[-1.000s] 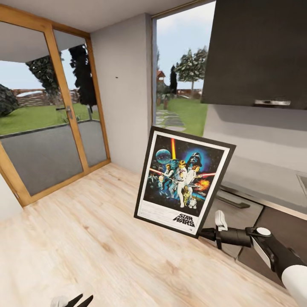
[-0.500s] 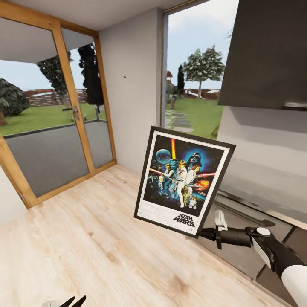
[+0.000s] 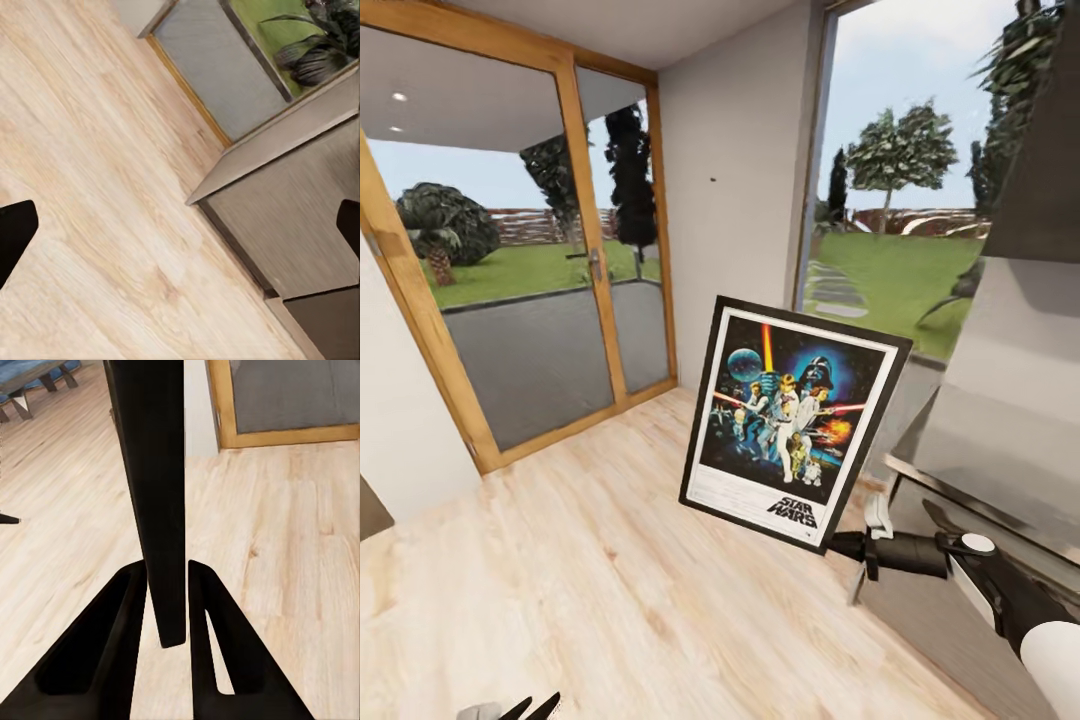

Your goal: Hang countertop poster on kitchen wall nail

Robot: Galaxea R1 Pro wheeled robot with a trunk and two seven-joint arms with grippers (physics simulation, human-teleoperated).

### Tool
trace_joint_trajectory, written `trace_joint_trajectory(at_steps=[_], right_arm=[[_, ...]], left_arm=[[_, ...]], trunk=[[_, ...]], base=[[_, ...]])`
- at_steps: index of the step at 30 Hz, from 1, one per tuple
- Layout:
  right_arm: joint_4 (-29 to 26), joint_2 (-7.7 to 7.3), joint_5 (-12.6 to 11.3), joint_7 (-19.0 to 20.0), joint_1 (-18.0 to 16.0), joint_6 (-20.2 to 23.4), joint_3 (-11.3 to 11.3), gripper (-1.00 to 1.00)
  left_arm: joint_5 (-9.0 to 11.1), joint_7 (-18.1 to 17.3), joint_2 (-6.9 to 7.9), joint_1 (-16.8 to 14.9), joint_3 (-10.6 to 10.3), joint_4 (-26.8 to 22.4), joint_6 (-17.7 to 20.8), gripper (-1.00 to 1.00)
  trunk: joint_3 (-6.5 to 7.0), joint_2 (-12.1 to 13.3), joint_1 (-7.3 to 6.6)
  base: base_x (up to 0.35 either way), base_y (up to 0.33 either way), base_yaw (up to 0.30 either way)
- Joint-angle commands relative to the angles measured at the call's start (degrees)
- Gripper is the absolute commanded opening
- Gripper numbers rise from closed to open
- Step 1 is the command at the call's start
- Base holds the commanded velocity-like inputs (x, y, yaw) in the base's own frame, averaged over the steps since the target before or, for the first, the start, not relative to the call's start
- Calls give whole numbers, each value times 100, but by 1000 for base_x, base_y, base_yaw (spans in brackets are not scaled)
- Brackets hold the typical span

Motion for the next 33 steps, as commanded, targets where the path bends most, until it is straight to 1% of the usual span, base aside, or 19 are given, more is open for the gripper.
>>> trace_joint_trajectory(at_steps=[1,4,8,33], right_arm=[[4,-10,-42,-29,-8,-40,37,-100],[4,-10,-43,-43,-8,-40,36,-100],[4,-10,-44,-54,-8,-40,35,-100],[12,-10,-52,-66,-8,-40,44,-100]], left_arm=[[-43,-10,0,-7,45,7,-31,100],[-43,-9,0,-7,45,7,-31,100],[-43,-8,0,-7,45,7,-31,100],[-43,-7,-1,-7,43,7,-31,100]], trunk=[[-13,-13,7],[-13,-13,7],[-13,-13,7],[-13,-13,7]], base=[[322,186,291],[320,190,247],[316,197,103],[310,211,5]])
